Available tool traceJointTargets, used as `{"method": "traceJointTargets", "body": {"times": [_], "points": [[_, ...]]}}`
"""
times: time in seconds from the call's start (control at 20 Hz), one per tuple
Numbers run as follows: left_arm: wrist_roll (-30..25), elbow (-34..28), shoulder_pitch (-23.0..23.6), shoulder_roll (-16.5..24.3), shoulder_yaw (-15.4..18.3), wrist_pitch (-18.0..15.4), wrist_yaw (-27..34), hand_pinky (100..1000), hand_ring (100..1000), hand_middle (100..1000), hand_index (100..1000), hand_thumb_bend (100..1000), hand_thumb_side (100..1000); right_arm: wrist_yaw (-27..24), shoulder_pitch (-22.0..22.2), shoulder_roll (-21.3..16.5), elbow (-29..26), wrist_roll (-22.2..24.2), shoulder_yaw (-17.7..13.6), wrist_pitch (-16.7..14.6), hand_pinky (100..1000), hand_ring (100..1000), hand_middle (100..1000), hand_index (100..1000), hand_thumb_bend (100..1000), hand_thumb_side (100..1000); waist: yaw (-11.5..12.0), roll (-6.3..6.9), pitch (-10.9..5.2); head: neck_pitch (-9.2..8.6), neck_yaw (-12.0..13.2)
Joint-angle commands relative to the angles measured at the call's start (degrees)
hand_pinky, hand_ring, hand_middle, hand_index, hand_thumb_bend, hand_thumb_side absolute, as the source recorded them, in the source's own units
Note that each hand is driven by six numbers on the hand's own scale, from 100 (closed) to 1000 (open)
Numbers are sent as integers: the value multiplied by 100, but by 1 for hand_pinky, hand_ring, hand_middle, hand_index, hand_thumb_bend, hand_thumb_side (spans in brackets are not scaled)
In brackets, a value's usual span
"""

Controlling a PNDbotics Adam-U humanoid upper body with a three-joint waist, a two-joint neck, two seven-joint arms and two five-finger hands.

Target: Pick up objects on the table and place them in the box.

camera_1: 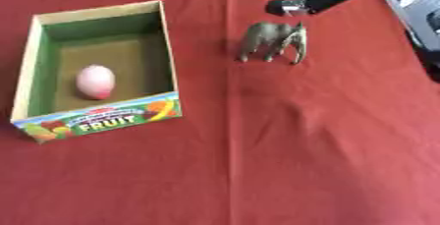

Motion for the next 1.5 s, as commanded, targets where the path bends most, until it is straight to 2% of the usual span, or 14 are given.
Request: {"method": "traceJointTargets", "body": {"times": [0.05,0.4,0.65,1.15,1.5], "points": [[4,-97,-41,154,31,18,-41,742,628,734,823,100,799,108,-175,-328,224,221,-61,-209,778,949,869,957,545,636,-2,9,-79,-82,17],[-19,-97,-46,175,8,49,-39,742,629,735,823,100,800,551,-753,-144,1119,623,81,-616,784,967,884,967,561,613,6,-8,-20,-176,-6],[-31,-97,-59,166,-1,48,-29,742,629,732,823,100,802,919,-959,66,1572,728,207,-829,786,978,892,972,574,597,38,-28,16,-220,-51],[-40,-97,-84,122,-8,36,-9,742,629,730,823,100,802,1308,-1067,428,2079,725,337,-967,782,979,891,970,588,603,113,-39,45,-296,-133],[-49,-97,-85,86,-15,29,11,742,629,729,824,100,803,1613,-1096,608,2425,614,311,-987,780,979,890,968,600,596,156,-24,68,-347,-168]]}}
